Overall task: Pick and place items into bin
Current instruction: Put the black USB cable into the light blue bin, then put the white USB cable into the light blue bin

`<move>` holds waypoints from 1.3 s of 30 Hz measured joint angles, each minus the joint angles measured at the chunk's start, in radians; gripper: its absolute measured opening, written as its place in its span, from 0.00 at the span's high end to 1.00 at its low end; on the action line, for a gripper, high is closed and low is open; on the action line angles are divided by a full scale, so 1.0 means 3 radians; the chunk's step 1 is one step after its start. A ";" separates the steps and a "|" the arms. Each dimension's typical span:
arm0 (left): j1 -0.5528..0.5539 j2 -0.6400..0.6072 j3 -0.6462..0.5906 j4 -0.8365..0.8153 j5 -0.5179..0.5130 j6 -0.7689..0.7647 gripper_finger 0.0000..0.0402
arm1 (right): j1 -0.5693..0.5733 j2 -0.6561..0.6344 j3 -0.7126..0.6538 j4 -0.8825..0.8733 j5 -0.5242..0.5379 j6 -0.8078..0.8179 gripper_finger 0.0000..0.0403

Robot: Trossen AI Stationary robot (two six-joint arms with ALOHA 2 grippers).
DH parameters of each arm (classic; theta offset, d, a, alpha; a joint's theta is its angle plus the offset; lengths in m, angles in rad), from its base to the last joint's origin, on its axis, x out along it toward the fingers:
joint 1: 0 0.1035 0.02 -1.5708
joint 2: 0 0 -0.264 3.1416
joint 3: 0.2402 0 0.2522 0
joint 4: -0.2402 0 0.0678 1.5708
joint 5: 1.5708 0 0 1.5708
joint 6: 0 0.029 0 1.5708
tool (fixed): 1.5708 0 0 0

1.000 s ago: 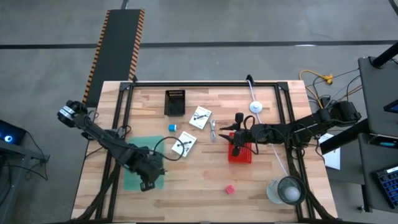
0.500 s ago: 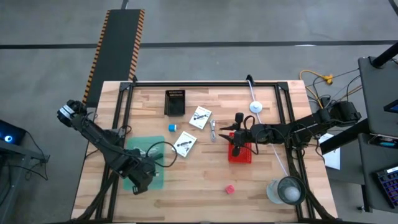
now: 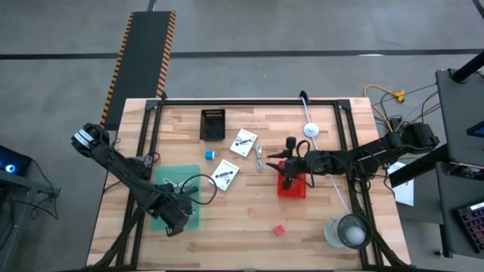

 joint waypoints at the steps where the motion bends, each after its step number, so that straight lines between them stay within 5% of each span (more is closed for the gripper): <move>1: 0.0000 0.0000 -0.0029 -0.0016 -0.0001 -0.0052 0.96 | 0.0000 0.0000 0.0000 0.0000 0.0000 0.0000 0.73; 11: 0.0003 0.0000 -0.0146 -0.0003 -0.0026 -0.0509 0.81 | 0.0000 0.0000 0.0000 0.0003 0.0000 0.0000 0.73; 23: 0.0003 -0.0119 -0.0127 -0.0004 -0.0204 -0.0471 0.70 | 0.0000 0.0000 0.0000 0.0010 0.0000 0.0001 0.73; 33: 0.0046 -0.0287 -0.0125 0.0417 -0.2064 0.0743 0.70 | 0.0001 -0.0001 0.0029 0.0018 0.0000 0.0011 0.73; 39: 0.0133 -0.0331 -0.0132 0.0619 -0.2802 0.1340 0.70 | 0.0001 -0.0001 0.0030 0.0017 0.0000 0.0011 0.73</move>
